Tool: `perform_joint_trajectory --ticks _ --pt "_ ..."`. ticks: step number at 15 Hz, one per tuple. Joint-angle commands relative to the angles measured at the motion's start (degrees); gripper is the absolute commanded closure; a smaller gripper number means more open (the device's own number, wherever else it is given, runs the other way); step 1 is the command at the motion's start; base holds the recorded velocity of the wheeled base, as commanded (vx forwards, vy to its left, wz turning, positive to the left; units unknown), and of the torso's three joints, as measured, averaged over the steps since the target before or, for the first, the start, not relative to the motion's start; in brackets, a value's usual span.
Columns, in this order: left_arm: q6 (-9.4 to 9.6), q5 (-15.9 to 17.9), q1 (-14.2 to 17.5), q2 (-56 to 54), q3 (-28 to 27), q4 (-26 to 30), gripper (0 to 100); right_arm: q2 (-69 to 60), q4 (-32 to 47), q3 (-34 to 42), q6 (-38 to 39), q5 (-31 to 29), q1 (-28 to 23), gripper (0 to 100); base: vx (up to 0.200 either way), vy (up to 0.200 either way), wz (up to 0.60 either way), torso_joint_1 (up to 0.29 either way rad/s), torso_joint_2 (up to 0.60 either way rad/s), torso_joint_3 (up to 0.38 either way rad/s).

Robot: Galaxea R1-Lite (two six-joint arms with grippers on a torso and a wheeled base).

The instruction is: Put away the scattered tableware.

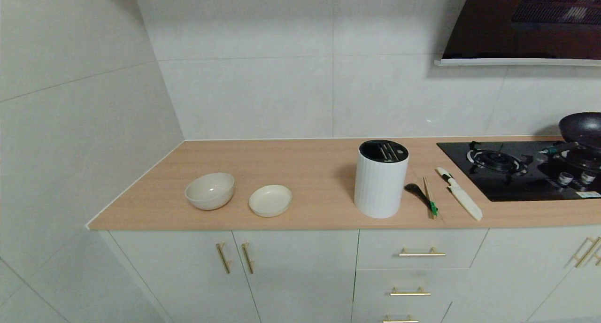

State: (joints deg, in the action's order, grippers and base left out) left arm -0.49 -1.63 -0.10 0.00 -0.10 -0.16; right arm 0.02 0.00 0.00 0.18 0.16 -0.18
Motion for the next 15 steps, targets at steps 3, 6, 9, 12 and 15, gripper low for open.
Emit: perform_joint_trajectory --ticks 3,6,9,12,15 --pt "-0.04 0.1 0.0 0.0 0.0 0.0 0 0.0 0.0 0.0 0.0 0.0 0.0 0 0.0 0.133 0.0 0.003 0.0 0.0" --pt "-0.04 0.0 0.0 0.0 0.0 0.0 0 0.0 0.0 0.0 0.0 0.0 0.0 0 0.0 0.2 0.0 0.004 0.0 -0.002" --pt "-0.04 0.1 0.0 0.0 0.0 0.0 0 0.0 0.0 0.0 0.0 0.0 0.0 0 0.0 0.2 0.0 0.001 0.0 0.004" --pt "-0.04 0.1 0.0 0.0 0.0 0.0 0 0.0 0.0 0.0 0.0 0.0 0.0 0 0.0 0.2 0.0 0.004 0.0 0.001" --pt "-0.04 0.1 0.0 0.0 0.0 0.0 0 0.0 0.0 0.0 0.0 0.0 0.0 0 0.0 0.2 0.0 0.002 0.0 0.001"
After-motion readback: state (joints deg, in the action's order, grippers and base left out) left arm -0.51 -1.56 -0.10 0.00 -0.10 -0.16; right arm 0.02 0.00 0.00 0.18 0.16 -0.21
